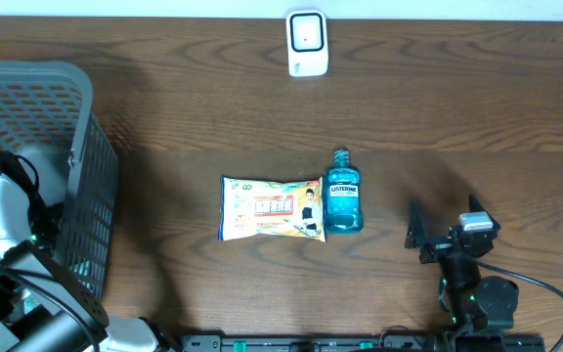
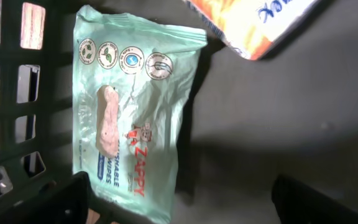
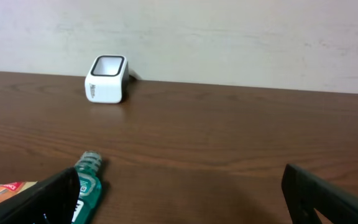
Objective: Scan the item barcode
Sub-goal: 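Reach into the basket and grasp the green Zappy wipes packet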
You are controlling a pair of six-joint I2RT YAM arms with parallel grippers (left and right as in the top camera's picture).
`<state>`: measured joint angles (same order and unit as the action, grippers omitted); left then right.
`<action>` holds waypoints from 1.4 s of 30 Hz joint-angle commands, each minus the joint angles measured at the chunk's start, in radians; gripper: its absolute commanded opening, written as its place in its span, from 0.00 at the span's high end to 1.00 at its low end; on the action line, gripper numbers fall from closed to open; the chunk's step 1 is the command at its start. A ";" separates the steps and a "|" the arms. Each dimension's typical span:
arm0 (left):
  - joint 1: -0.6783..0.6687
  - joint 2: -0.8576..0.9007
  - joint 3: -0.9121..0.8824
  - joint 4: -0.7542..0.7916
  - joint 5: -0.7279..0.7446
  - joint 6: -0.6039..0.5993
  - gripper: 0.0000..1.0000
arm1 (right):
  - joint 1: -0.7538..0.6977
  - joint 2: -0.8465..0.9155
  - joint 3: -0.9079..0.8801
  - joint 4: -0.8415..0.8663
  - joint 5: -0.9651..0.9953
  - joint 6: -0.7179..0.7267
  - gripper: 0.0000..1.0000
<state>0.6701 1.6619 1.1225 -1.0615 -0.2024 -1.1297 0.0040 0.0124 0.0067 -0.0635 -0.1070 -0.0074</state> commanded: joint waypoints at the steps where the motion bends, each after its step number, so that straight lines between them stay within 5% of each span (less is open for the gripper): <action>1: 0.025 0.007 -0.040 0.020 -0.038 -0.013 0.11 | 0.002 -0.004 -0.001 -0.004 0.004 0.014 0.01; 8: 0.096 0.009 -0.079 0.058 -0.039 -0.013 0.12 | 0.002 -0.004 -0.001 -0.004 0.004 0.014 0.01; 14: 0.117 0.061 -0.081 0.072 -0.043 -0.012 0.25 | 0.002 -0.004 -0.001 -0.004 0.004 0.014 0.01; 19: 0.117 0.148 -0.081 0.072 -0.045 -0.008 0.55 | 0.002 -0.004 -0.001 -0.004 0.004 0.014 0.01; 21: 0.117 0.175 -0.081 0.071 -0.044 0.004 0.75 | 0.002 -0.004 -0.001 -0.004 0.004 0.014 0.01; 22: 0.117 0.190 -0.081 0.069 -0.044 0.009 0.92 | 0.002 -0.004 -0.001 -0.004 0.004 0.014 0.01; 32: 0.117 0.115 -0.004 0.019 0.058 0.048 0.93 | 0.002 -0.004 -0.001 -0.004 0.004 0.014 0.01; 42: 0.117 -0.189 0.114 0.032 0.290 0.142 0.93 | 0.002 -0.004 -0.001 -0.004 0.004 0.014 0.01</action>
<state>0.7872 1.5944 1.1801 -1.0359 -0.0105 -1.0191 0.0040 0.0124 0.0067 -0.0631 -0.1070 -0.0074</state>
